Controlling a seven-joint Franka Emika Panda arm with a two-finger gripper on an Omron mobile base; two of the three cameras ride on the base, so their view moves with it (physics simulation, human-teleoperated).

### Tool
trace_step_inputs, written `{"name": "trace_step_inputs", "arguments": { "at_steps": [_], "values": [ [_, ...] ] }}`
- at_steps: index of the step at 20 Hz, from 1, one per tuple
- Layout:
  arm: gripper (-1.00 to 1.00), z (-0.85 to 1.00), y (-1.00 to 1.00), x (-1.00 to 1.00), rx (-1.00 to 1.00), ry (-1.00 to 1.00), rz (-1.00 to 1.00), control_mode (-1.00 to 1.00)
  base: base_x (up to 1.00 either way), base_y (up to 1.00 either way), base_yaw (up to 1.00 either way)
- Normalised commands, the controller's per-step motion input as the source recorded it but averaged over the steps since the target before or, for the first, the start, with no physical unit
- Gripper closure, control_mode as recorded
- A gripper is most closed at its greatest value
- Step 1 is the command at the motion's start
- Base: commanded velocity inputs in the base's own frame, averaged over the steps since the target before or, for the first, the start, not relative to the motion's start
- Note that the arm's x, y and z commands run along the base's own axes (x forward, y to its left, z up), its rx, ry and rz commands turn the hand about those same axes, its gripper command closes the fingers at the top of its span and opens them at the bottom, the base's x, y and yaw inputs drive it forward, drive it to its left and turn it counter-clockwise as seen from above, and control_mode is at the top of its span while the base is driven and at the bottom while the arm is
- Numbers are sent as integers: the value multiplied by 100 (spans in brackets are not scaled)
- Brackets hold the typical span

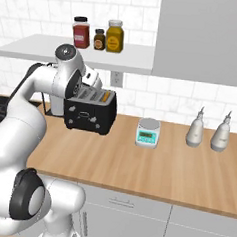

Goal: Start the toaster. Once the lever pops up, take the bread to the plate on the dining counter.

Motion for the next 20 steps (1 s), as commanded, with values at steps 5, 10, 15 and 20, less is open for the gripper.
{"name": "trace_step_inputs", "arguments": {
  "at_steps": [5, 10, 15, 20],
  "values": [
    [-100, 0, 0, 0, 0, 0, 0, -100, 0, 0, 0],
    [-100, 0, 0, 0, 0, 0, 0, -100, 0, 0, 0],
    [-100, 0, 0, 0, 0, 0, 0, -100, 0, 0, 0],
    [-100, 0, 0, 0, 0, 0, 0, -100, 0, 0, 0]
  ]
}}
